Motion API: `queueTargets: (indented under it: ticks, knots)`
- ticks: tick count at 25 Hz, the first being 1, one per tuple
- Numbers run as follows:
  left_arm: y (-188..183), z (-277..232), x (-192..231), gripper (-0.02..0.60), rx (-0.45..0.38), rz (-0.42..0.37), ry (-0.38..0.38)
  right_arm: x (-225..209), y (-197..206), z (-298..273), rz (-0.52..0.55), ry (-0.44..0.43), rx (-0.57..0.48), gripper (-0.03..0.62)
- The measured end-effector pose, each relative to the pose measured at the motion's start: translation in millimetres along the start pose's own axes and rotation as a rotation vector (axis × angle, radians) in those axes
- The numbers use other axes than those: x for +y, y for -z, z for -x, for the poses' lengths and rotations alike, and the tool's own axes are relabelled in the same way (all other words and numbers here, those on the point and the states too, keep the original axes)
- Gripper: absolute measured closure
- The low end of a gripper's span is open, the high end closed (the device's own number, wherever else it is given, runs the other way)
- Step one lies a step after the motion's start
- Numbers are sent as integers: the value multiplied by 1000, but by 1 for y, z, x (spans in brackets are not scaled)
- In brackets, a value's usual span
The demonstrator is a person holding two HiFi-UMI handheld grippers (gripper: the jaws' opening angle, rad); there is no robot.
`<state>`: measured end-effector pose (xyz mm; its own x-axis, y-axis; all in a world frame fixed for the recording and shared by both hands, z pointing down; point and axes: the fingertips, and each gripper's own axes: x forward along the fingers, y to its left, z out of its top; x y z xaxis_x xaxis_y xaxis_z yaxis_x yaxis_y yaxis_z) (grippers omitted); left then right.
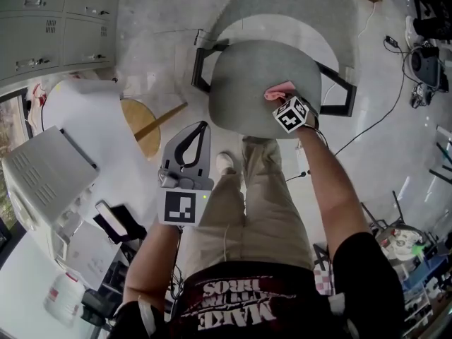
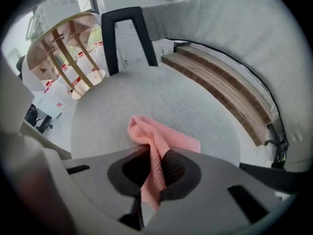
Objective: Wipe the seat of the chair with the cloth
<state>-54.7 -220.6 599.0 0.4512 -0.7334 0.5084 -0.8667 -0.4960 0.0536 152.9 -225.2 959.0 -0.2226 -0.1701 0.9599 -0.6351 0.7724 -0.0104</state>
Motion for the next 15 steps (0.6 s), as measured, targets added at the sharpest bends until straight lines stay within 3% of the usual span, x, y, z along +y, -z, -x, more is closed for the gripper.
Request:
queueTargets:
  ticks: [4, 8, 11, 15]
  knots:
    - [-2, -4, -9, 575, 4, -9, 21, -32, 46, 13, -70, 58, 68, 560]
    - [-9, -4, -15, 575, -14, -24, 34, -44, 58, 24, -71, 118, 106, 560]
    - [-14, -4, -18, 575, -18, -32, 41, -27, 20, 45, -29, 126, -33, 562]
    - [-18, -2, -15, 577, -32, -20, 30, 46, -45, 53, 52, 3, -174, 562]
